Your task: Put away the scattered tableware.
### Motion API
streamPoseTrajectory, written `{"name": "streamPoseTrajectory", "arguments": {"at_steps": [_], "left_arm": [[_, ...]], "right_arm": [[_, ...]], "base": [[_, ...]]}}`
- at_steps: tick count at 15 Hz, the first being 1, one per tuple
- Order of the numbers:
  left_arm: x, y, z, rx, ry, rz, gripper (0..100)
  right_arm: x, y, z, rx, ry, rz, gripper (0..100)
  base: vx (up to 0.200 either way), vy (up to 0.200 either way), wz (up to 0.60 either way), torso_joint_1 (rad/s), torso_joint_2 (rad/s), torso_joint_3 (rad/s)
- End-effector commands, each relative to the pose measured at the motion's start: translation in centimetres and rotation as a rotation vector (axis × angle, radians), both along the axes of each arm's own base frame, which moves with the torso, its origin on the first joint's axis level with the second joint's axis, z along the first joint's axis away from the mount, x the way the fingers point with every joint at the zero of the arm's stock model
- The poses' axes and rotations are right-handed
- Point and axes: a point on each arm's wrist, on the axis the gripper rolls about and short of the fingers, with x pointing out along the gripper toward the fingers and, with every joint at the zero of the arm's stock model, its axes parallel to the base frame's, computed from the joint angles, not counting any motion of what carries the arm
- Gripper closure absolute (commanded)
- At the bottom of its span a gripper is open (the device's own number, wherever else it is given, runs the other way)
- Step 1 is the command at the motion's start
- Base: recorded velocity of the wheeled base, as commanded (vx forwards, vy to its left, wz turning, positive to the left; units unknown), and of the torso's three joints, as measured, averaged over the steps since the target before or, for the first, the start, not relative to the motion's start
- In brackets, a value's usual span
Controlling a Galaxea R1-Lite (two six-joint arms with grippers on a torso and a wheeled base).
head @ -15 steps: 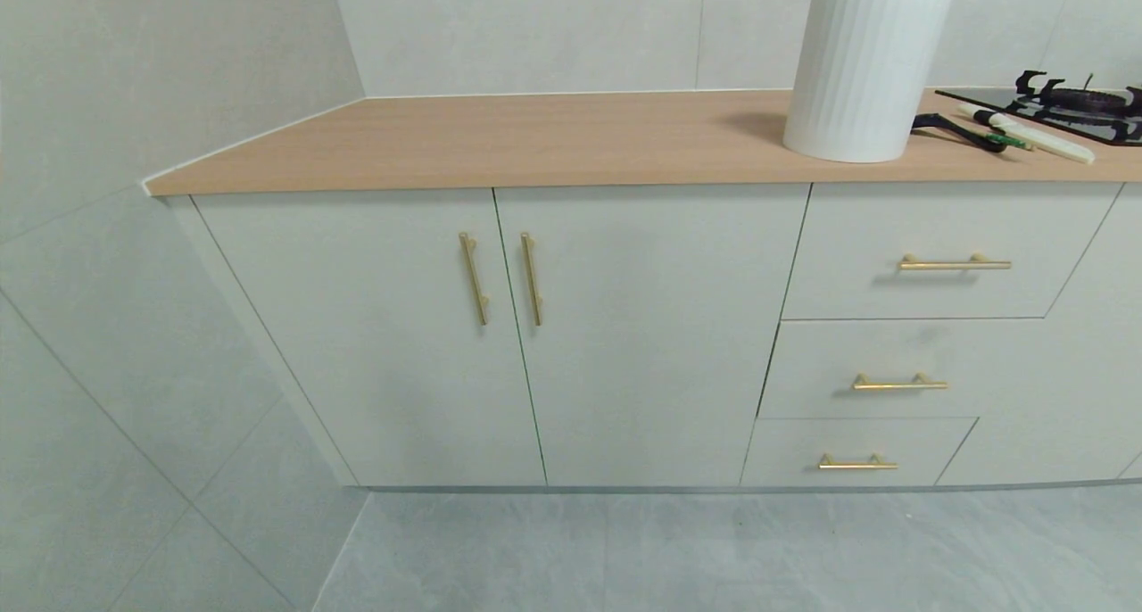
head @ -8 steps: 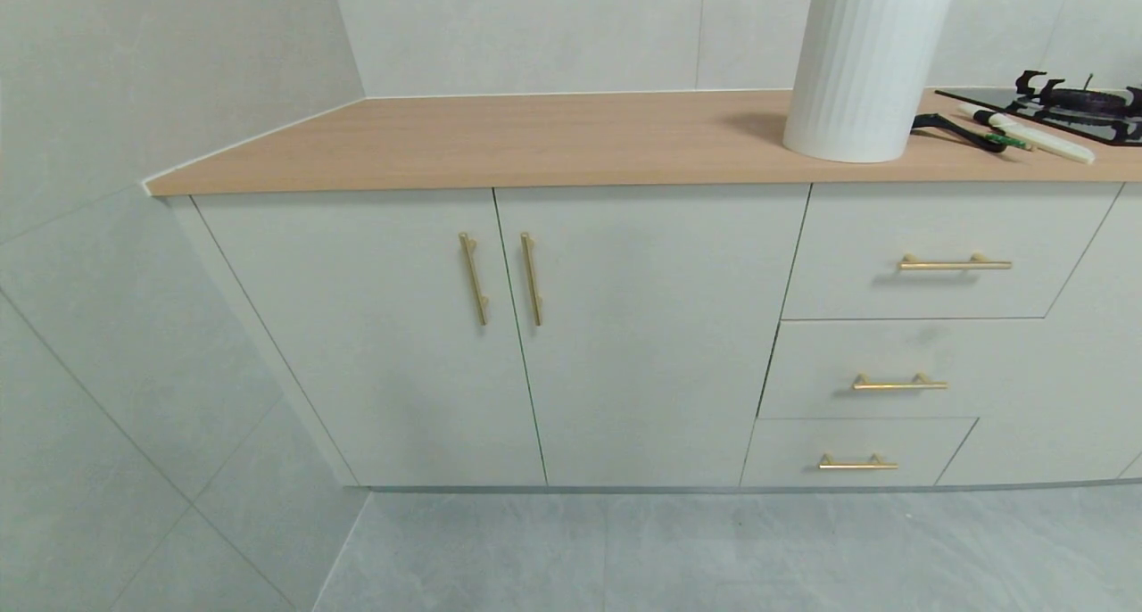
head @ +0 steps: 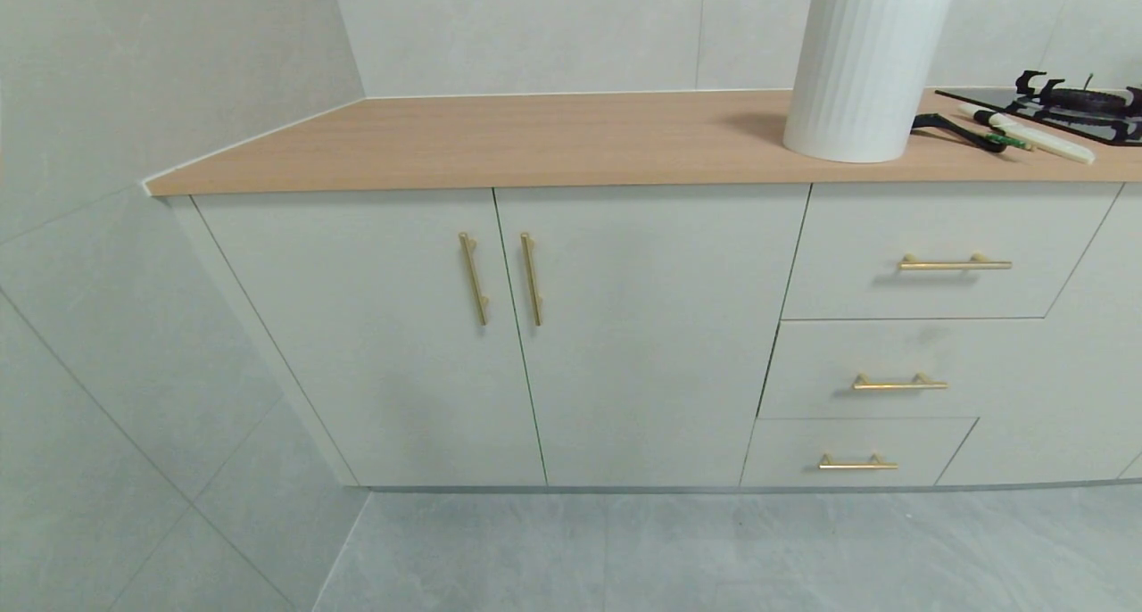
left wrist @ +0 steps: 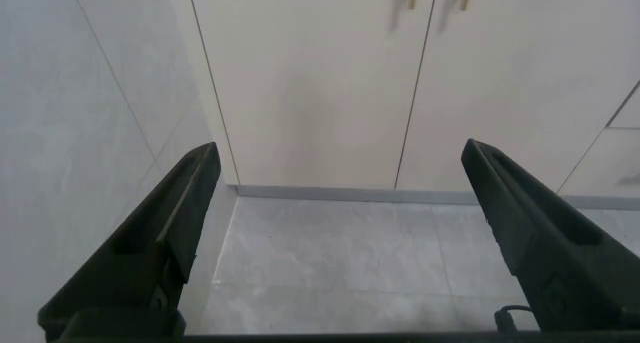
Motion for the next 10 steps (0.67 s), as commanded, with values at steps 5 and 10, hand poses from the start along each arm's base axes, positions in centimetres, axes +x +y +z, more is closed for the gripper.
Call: {"name": "streamPoseTrajectory", "arguments": {"at_steps": [5,10], "left_arm": [[0.00,0.00,0.00,-0.002,0.000,0.000,0],[0.00,0.00,0.00,-0.002,0.000,0.000,0]], "right_arm": [[0.02,0.00,0.01,0.002,0.002,0.002,0],[0.02,0.00,0.01,0.002,0.002,0.002,0]], "base": [[0.000,-0.080,0.00,0.001,0.00,-0.001],[0.000,-0.200,0.00,-0.001,0.00,0.000]]}}
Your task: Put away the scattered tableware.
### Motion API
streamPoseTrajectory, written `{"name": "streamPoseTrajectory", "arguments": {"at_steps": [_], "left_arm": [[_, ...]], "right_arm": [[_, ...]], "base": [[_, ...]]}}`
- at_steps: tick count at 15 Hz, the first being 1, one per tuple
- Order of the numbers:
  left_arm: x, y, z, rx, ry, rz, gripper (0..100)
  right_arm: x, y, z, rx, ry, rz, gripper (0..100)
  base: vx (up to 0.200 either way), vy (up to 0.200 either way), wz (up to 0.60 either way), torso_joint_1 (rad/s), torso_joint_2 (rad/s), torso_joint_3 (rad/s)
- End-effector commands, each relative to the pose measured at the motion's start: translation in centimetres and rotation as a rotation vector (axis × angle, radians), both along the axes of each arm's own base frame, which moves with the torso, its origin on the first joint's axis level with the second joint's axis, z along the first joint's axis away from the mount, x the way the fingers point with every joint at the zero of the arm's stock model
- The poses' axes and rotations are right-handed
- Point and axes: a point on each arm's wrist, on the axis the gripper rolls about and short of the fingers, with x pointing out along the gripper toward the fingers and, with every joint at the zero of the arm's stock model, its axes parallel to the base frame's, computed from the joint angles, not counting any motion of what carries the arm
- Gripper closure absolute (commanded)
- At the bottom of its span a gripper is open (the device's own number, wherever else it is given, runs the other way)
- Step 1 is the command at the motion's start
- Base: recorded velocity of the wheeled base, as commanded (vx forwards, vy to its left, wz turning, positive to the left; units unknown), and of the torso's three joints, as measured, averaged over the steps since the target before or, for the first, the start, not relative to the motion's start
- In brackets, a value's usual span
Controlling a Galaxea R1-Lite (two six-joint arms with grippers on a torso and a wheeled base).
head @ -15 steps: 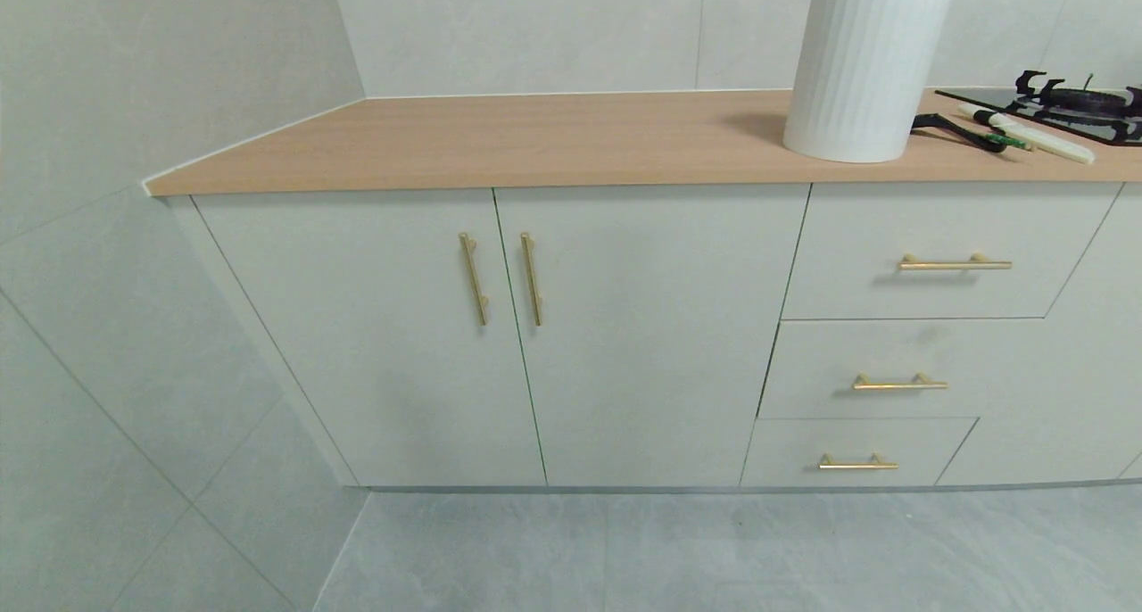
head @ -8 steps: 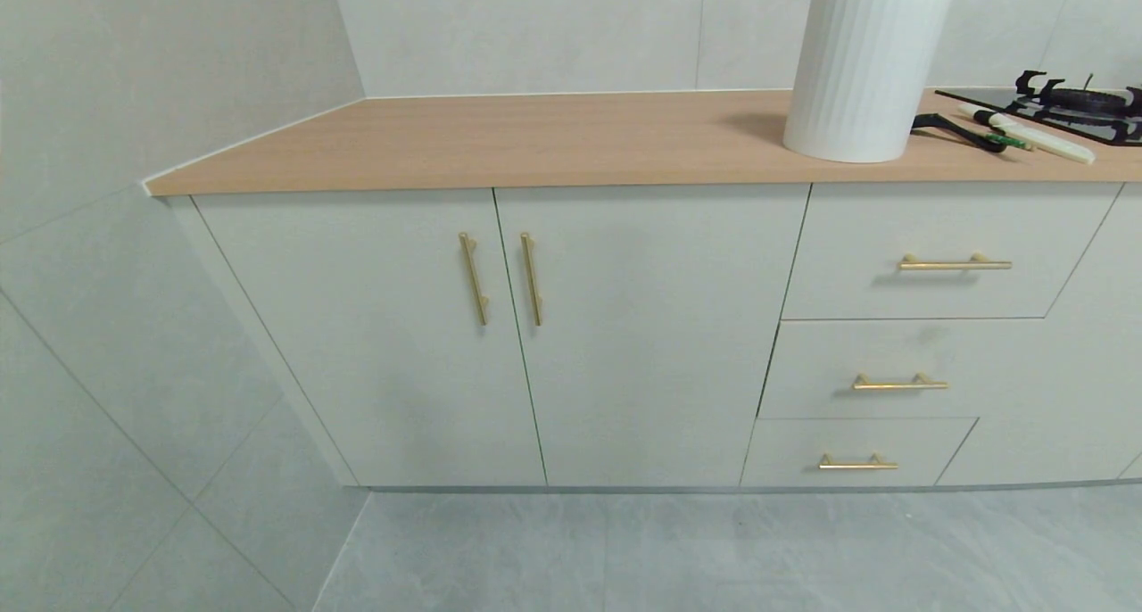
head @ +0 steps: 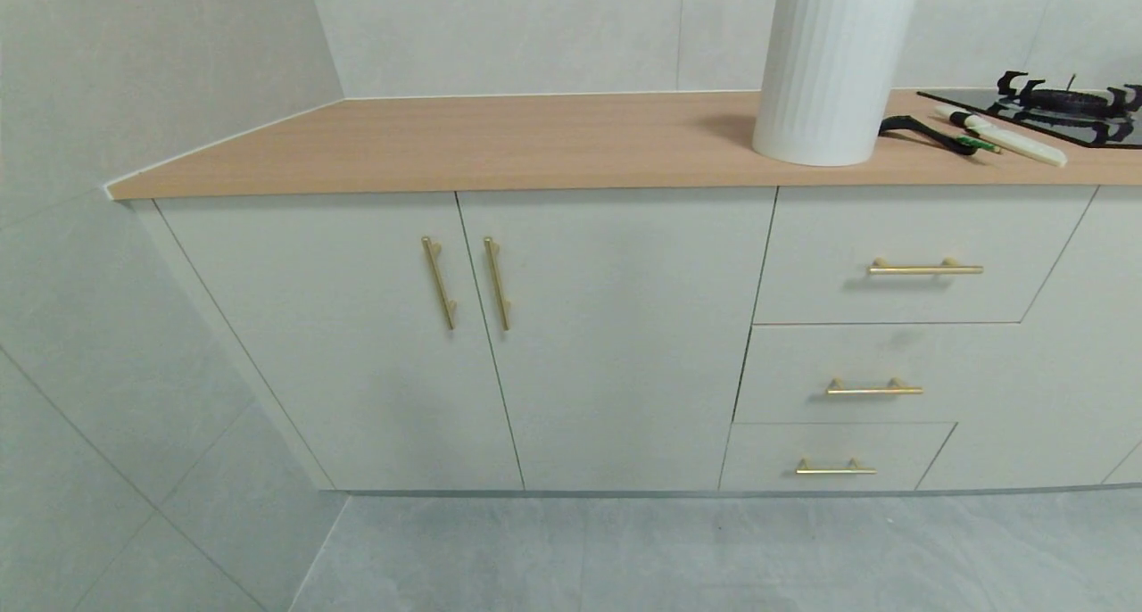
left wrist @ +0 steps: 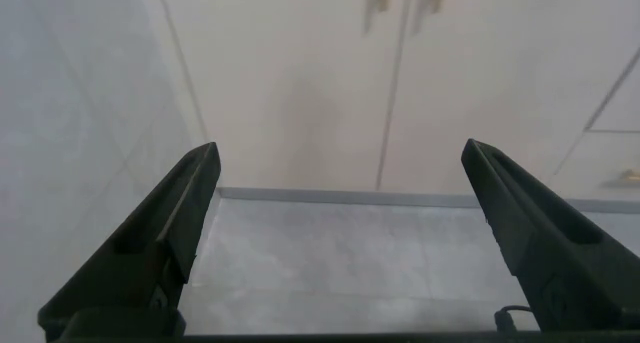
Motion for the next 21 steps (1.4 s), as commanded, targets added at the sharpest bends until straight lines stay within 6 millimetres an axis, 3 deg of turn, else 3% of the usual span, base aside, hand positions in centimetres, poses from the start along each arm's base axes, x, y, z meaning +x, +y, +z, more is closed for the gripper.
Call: {"name": "streamPoseTrajectory", "arguments": {"at_steps": [1,6,21], "left_arm": [[0.00,0.00,0.01,-0.001,0.000,0.001,0],[0.00,0.00,0.01,-0.001,0.000,0.001,0],[0.00,0.00,0.01,0.001,0.000,0.001,0]], "right_arm": [[0.01,0.00,0.01,-0.001,0.002,-0.001,0],[0.01,0.00,0.01,-0.001,0.002,-0.001,0],[0.14,0.01,0.05,-0.010,0.018,0.024,0]], "base": [[0.000,-0.200,0.00,0.002,0.01,0.002],[0.000,-0.200,0.00,0.004,0.00,0.001],[0.000,0.000,0.00,0.000,0.00,0.000]]}}
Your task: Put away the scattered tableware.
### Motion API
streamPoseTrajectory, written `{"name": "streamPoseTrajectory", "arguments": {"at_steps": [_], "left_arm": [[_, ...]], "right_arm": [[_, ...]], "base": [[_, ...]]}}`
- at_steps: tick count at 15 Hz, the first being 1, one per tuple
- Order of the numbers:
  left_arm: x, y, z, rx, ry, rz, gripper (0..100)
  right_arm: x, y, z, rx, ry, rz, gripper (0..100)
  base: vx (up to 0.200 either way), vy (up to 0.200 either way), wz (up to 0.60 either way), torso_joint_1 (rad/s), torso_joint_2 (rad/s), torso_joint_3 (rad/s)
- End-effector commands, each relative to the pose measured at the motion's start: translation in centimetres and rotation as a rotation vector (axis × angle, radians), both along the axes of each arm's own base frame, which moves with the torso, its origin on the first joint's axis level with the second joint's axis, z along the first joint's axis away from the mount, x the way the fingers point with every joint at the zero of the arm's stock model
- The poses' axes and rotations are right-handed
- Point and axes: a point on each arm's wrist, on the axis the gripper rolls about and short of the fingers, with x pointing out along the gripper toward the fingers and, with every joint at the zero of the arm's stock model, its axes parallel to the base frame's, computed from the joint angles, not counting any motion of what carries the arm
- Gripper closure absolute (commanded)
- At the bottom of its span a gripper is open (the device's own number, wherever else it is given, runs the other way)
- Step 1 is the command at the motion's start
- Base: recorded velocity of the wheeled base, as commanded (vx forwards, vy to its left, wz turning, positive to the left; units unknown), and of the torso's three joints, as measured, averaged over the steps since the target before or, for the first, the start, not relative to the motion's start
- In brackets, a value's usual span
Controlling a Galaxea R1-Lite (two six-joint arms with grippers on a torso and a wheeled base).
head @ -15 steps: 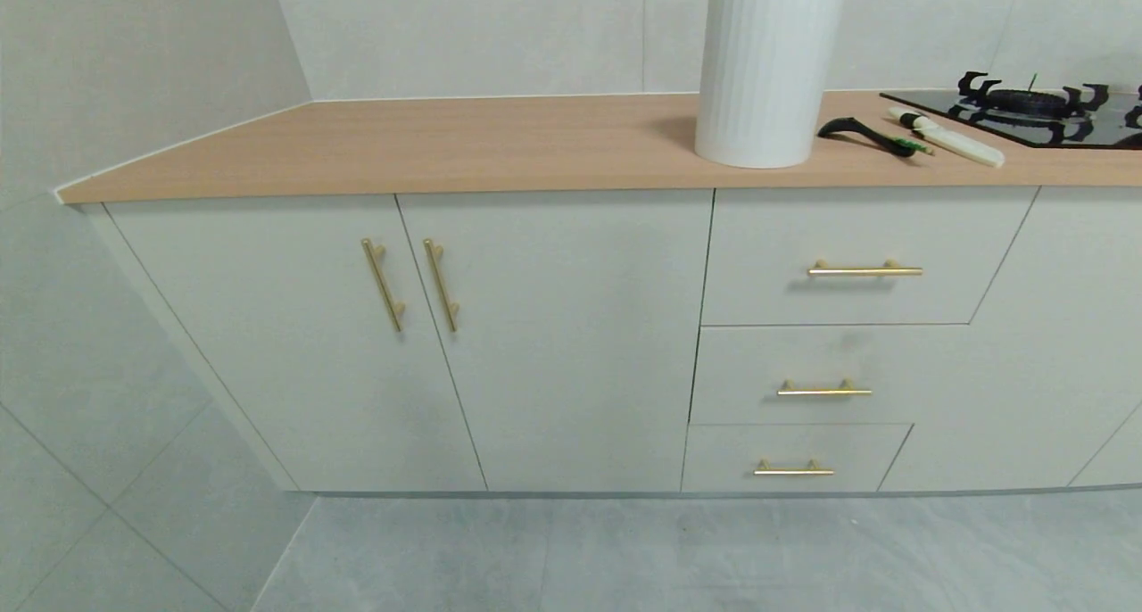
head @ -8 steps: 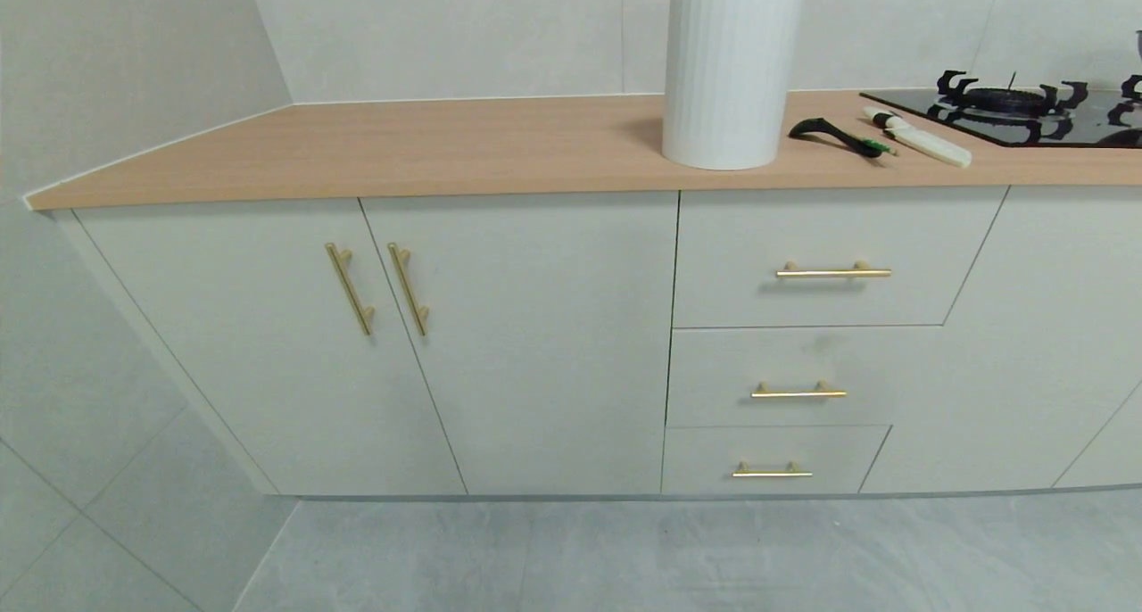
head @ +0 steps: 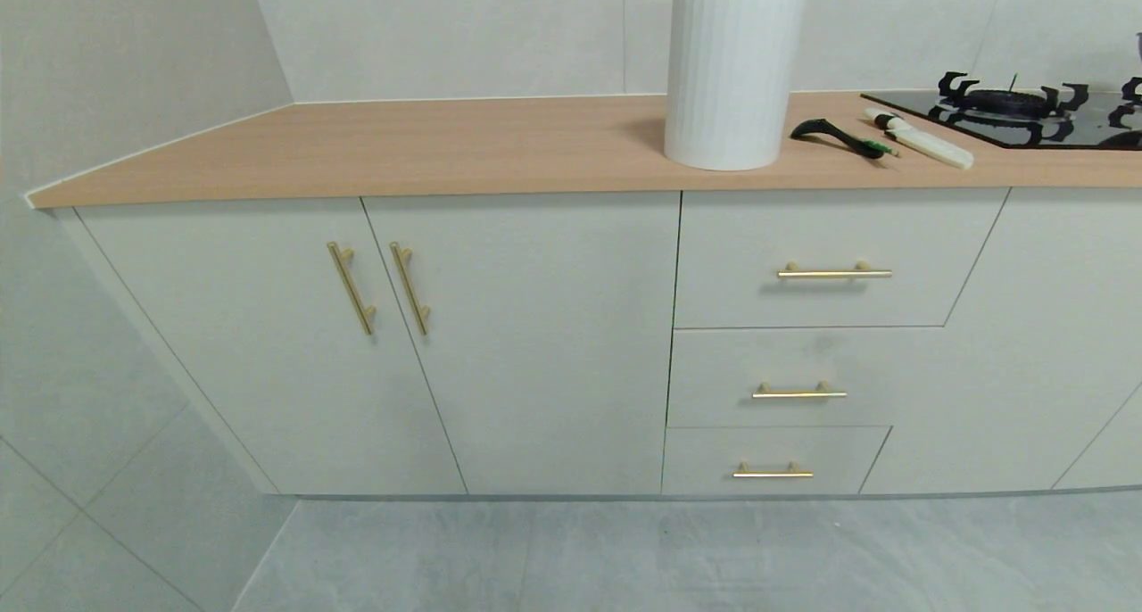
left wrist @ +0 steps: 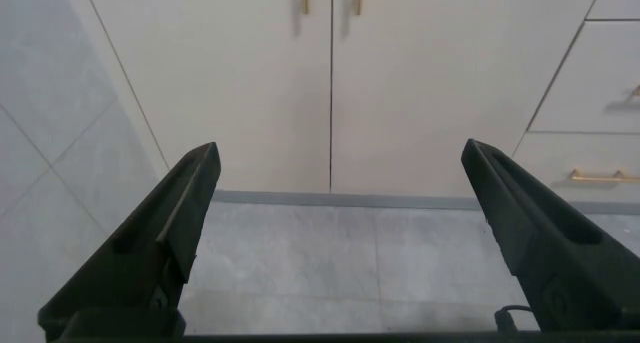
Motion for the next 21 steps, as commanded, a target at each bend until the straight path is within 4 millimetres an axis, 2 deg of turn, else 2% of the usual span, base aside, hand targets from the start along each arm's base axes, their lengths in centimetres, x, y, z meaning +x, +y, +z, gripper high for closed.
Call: {"name": "streamPoseTrajectory", "arguments": {"at_steps": [1,3,4,5,6,8,10,12,14,19,21], "left_arm": [[0.0,0.0,0.0,0.000,0.001,0.001,0],[0.0,0.0,0.0,0.000,0.001,0.001,0],[0.0,0.0,0.0,0.000,0.001,0.001,0],[0.0,0.0,0.0,0.000,0.001,0.001,0],[0.0,0.0,0.0,0.000,0.001,0.001,0],[0.0,0.0,0.0,0.000,0.001,0.001,0],[0.0,0.0,0.0,0.000,0.001,0.001,0],[0.0,0.0,0.0,0.000,0.001,0.001,0],[0.0,0.0,0.0,0.000,0.001,0.001,0],[0.0,0.0,0.0,0.000,0.001,0.001,0],[0.0,0.0,0.0,0.000,0.001,0.001,0]], "right_arm": [[0.0,0.0,0.0,-0.002,-0.005,0.001,0],[-0.1,0.0,0.2,-0.013,-0.014,0.014,0],[-0.4,0.1,2.0,-0.001,-0.059,0.041,0],[-0.7,0.0,4.9,0.055,-0.099,0.079,0],[-0.4,0.0,6.4,0.062,-0.085,0.105,0],[0.8,0.0,7.2,0.059,-0.009,0.133,0],[4.0,0.4,8.3,0.033,0.172,0.201,0],[6.2,0.8,8.8,-0.009,0.278,0.221,0],[10.7,1.6,9.6,-0.019,0.421,0.227,0],[20.8,3.3,10.1,-0.029,0.508,0.209,0],[22.7,3.7,10.0,-0.031,0.531,0.207,0]], "base": [[0.000,0.000,0.00,0.000,0.00,0.000],[0.000,0.000,0.00,0.000,0.00,0.000],[0.000,0.000,0.00,0.000,0.00,0.000],[0.000,0.000,0.00,0.000,0.00,0.000],[0.000,0.000,0.00,0.000,0.00,0.000],[0.000,0.000,0.00,0.000,0.00,0.000],[0.000,0.000,0.00,0.000,0.00,0.000],[0.000,0.000,0.00,0.000,0.00,0.000],[0.000,0.000,0.00,0.000,0.00,0.000],[0.000,0.000,0.00,0.000,0.00,0.000],[0.000,0.000,0.00,0.000,0.00,0.000]]}}
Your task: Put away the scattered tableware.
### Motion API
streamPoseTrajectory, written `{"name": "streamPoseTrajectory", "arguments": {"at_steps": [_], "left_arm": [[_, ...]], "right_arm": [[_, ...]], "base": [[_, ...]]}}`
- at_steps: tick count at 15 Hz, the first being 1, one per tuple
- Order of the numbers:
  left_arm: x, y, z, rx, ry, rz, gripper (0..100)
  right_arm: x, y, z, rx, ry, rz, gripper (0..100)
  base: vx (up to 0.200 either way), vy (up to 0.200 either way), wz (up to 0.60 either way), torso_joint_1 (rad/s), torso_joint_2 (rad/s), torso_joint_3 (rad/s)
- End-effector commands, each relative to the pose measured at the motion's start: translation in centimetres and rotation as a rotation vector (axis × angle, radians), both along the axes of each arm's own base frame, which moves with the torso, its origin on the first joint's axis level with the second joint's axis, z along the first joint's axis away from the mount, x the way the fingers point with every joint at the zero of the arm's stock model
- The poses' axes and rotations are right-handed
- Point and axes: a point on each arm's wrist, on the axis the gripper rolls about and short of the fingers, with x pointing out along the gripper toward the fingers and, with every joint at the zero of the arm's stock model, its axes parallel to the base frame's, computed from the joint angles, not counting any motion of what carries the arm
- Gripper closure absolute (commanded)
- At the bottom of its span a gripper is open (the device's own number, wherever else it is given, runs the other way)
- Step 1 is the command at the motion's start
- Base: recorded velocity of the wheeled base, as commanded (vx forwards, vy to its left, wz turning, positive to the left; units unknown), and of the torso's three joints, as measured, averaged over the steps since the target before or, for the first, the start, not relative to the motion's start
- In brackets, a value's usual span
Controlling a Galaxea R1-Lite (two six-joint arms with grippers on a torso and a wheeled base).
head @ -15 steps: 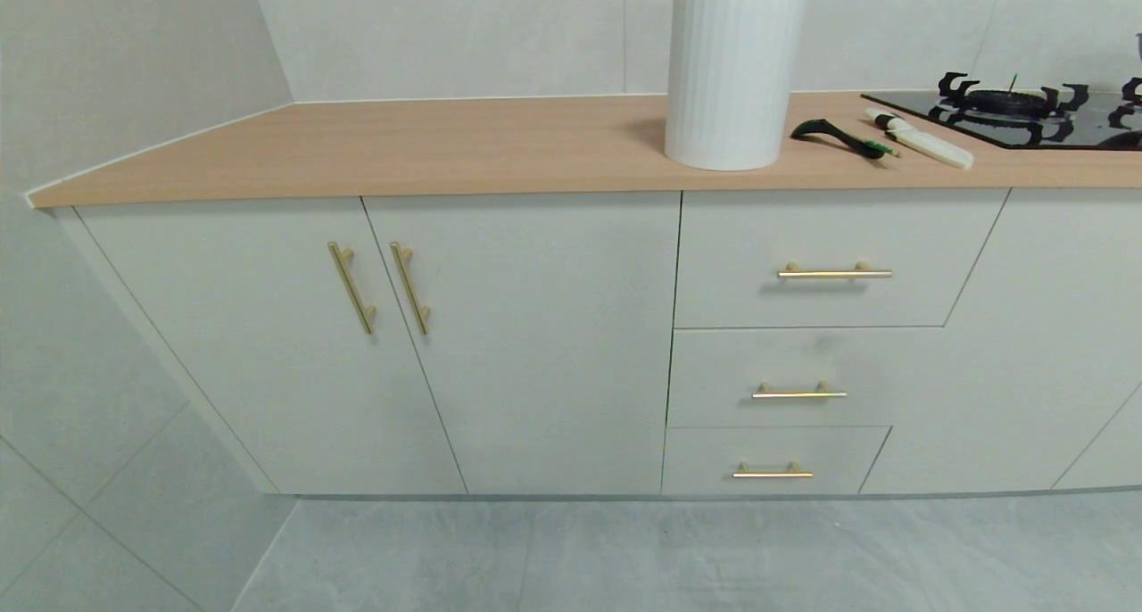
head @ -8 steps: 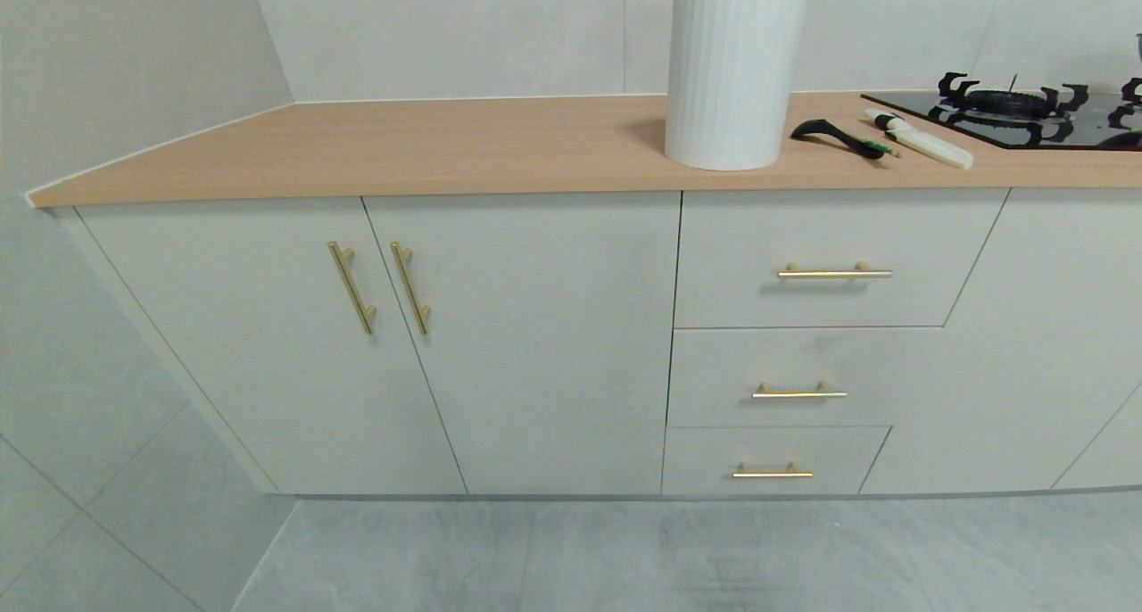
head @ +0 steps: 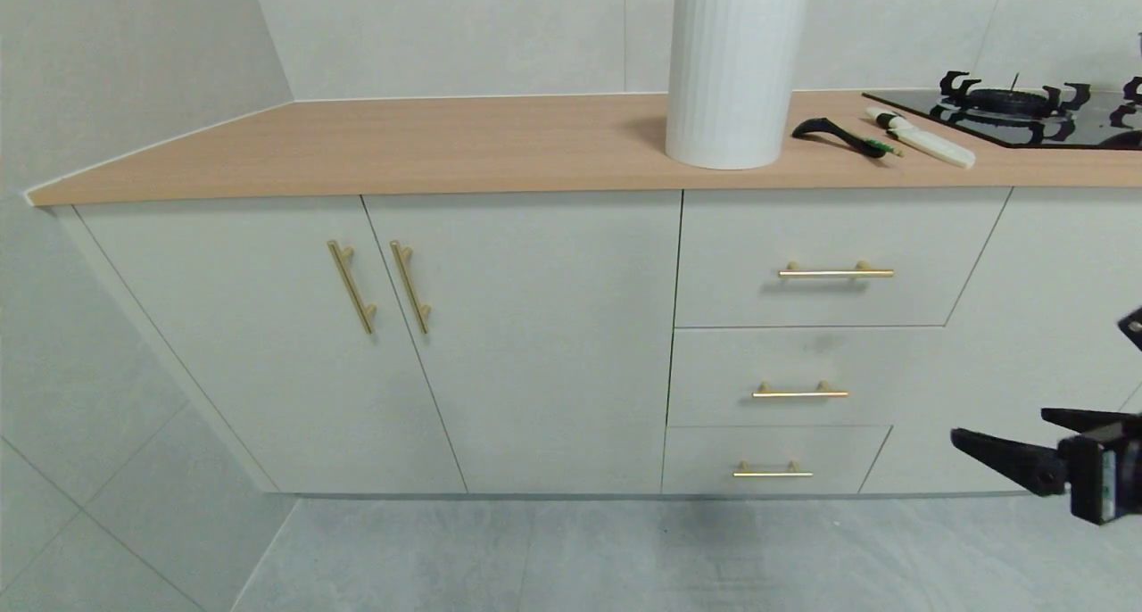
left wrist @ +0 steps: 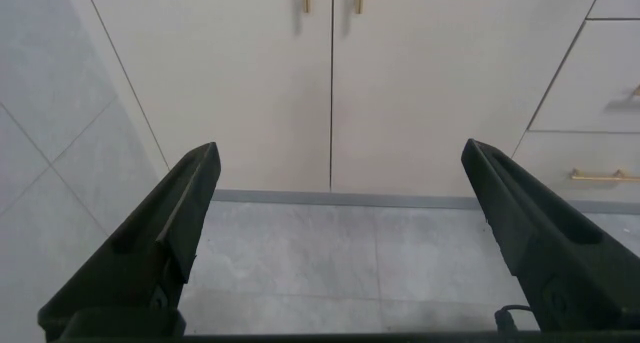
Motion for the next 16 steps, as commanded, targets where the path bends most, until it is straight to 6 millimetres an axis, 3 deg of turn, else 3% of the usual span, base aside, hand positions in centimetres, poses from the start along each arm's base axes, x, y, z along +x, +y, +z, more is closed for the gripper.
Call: {"name": "streamPoseTrajectory", "arguments": {"at_steps": [1,4,8,12,16], "left_arm": [[0.0,0.0,0.0,0.000,0.000,0.000,0],[0.0,0.0,0.0,0.000,0.000,0.000,0],[0.0,0.0,0.0,0.000,0.000,0.000,0],[0.0,0.0,0.0,0.000,0.000,0.000,0],[0.0,0.0,0.0,0.000,0.000,0.000,0]], "right_arm": [[6.8,1.2,-1.6,-0.023,0.117,-0.002,0],[10.6,1.5,-3.1,-0.043,0.176,-0.029,0],[13.6,2.4,-5.4,-0.057,0.172,-0.052,0],[17.3,2.7,-10.4,-0.086,0.152,-0.120,0],[19.7,3.2,-13.2,-0.064,0.103,-0.190,0]], "base": [[0.000,0.000,0.00,0.000,0.00,0.000],[0.000,0.000,0.00,0.000,0.00,0.000],[0.000,0.000,0.00,0.000,0.00,0.000],[0.000,0.000,0.00,0.000,0.00,0.000],[0.000,0.000,0.00,0.000,0.00,0.000]]}}
